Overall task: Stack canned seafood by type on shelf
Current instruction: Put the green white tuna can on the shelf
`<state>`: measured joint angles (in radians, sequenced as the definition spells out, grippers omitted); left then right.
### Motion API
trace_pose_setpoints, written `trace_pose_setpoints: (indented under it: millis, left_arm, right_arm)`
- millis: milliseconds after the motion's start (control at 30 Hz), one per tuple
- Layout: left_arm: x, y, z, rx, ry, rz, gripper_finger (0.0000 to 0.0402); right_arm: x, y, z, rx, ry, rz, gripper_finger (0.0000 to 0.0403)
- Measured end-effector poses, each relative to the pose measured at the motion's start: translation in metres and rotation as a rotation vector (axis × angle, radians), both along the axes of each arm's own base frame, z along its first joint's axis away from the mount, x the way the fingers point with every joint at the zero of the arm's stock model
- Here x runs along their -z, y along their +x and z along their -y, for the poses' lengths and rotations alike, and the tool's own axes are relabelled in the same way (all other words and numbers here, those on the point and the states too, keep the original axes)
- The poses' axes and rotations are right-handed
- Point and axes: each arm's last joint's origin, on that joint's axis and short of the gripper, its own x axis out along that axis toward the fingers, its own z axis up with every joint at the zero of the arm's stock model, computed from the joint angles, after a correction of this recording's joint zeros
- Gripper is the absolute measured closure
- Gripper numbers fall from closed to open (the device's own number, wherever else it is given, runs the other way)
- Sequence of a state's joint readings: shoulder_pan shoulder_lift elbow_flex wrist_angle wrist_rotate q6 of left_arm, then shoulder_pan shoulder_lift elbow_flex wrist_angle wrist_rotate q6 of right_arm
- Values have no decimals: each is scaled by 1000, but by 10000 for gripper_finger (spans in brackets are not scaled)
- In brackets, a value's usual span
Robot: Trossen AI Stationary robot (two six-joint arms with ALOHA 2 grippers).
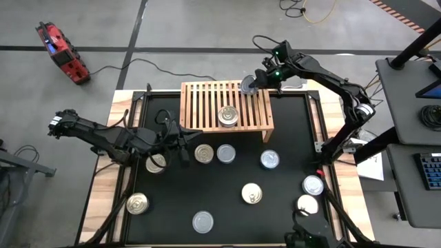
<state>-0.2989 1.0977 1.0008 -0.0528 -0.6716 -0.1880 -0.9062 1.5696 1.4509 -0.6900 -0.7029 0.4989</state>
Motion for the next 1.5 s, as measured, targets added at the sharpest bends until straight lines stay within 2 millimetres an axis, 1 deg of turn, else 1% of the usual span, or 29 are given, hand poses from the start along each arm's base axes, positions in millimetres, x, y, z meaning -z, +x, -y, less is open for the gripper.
trace_pose_setpoints:
  millis: [233,567,733,867,1000,1167,1267,1367,1433,1500]
  left_arm:
    - [0,0,0,-1,-4,1,401]
    - [0,0,-1,-6,-1,0,401]
    - [0,0,-2,-10,0,0,401]
    - [0,0,-2,-10,0,0,401]
    - [0,0,-2,-11,-3,1,401]
    - [0,1,-2,-11,-3,0,401]
    - [0,1,-2,-12,-3,0,401]
    - [0,1,-3,-15,-3,1,401]
    - [0,1,-4,-18,-3,1,401]
    - [0,1,-4,-19,-3,1,401]
  right_arm:
    - [3,-4,-5,-11,53,-48,177]
    - [8,-10,-13,-51,96,-114,140]
    - [8,-13,-17,-66,111,-134,129]
    - [8,-16,-20,-78,124,-151,130]
    - [1,-20,-26,-80,123,-151,140]
    - [-16,-27,-35,-125,15,-114,164]
    - [-23,-30,-41,-210,-161,-131,192]
    - [-26,-28,-48,-261,-347,-233,235]
    - [-26,-23,-52,-314,-461,-307,274]
    - [-24,-18,-54,-356,-536,-356,318]
